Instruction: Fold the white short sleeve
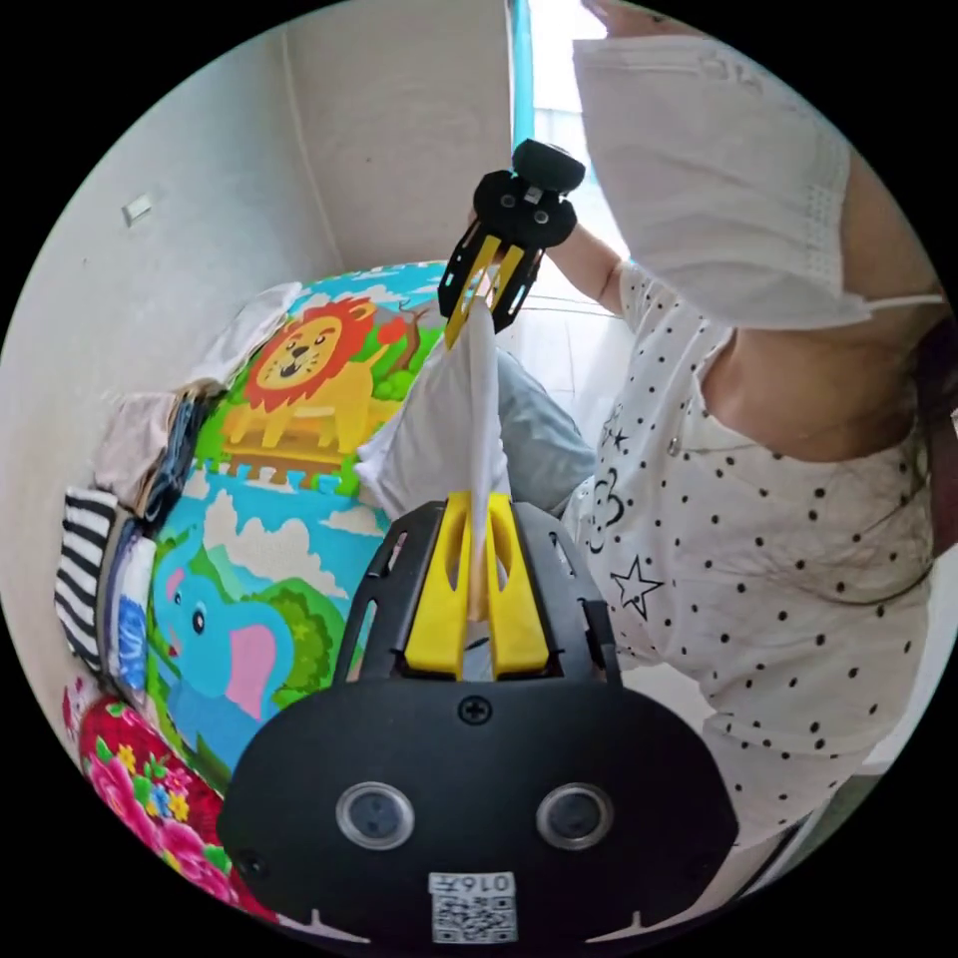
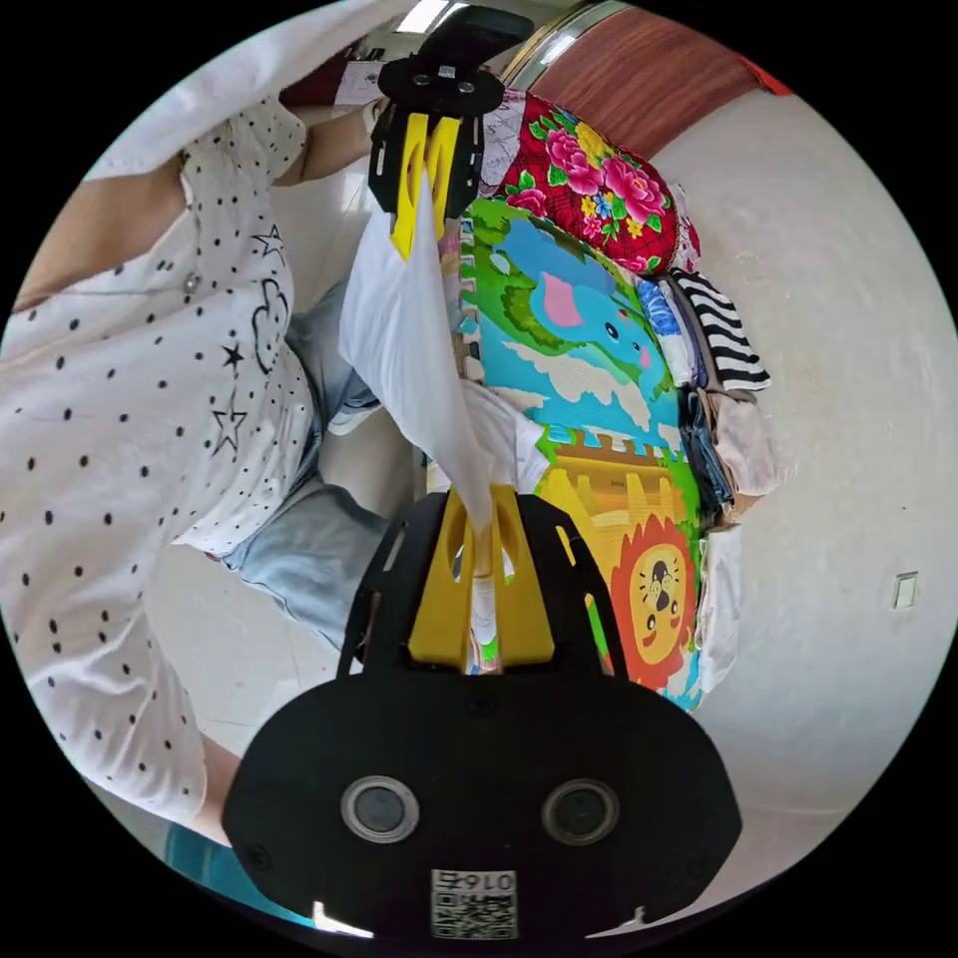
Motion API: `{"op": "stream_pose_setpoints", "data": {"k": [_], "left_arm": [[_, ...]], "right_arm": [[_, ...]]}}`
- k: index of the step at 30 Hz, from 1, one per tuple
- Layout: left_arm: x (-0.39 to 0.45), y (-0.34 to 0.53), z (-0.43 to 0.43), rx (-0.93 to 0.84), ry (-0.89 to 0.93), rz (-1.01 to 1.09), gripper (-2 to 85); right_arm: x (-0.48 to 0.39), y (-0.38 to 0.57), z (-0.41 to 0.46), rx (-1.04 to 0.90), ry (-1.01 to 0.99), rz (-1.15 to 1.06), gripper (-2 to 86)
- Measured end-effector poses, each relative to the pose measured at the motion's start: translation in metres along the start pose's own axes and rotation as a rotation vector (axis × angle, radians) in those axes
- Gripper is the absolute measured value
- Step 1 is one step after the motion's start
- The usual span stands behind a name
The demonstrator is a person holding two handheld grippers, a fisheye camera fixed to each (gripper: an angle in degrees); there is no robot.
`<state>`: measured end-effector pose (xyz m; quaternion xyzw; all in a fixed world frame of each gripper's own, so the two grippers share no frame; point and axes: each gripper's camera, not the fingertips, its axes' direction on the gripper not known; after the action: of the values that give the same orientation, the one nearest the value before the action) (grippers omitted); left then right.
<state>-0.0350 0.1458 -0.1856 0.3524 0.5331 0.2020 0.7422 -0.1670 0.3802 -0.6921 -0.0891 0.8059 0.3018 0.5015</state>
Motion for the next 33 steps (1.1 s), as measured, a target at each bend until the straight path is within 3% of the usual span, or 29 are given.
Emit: {"op": "stream_pose_setpoints", "data": {"k": [9, 14, 16, 18, 23, 24, 28, 32, 33], "left_arm": [[-0.131, -0.118, -0.036, 0.027, 0.005, 0.096, -0.9], [-0.26, -0.2, 0.004, -0.083, -0.018, 0.005, -0.9], [-0.315, -0.235, 0.011, -0.072, -0.106, -0.066, -0.9], [-0.376, -0.276, 0.008, 0.019, -0.28, -0.101, -0.9], [-0.467, -0.319, 0.038, 0.257, -0.548, -0.123, -0.9], [-0.486, -0.323, 0.063, 0.278, -0.588, -0.124, -0.9], [-0.527, -0.314, 0.172, 0.241, -0.685, -0.165, -0.9], [-0.529, -0.281, 0.326, -0.229, -0.657, -0.053, -0.9], [-0.517, -0.27, 0.332, -0.188, -0.746, -0.02, -0.9]], "right_arm": [[0.046, 0.037, -0.012, -0.042, 0.096, 0.159, 1.1], [0.121, 0.06, 0.057, -0.275, 0.12, 0.233, 1.2], [0.158, 0.069, 0.084, -0.375, 0.168, 0.266, 1.3], [0.197, 0.077, 0.103, -0.445, 0.317, 0.282, 1.4], [0.281, 0.114, 0.184, -0.574, 1.099, 0.22, 1.3], [0.289, 0.121, 0.2, -0.591, 1.127, 0.223, 1.2], [0.315, 0.165, 0.331, -0.622, 1.091, 0.354, 1.3], [0.27, 0.196, 0.482, -0.799, 0.797, 0.272, 1.8], [0.259, 0.2, 0.498, -0.821, 0.788, 0.24, 1.9]]}}
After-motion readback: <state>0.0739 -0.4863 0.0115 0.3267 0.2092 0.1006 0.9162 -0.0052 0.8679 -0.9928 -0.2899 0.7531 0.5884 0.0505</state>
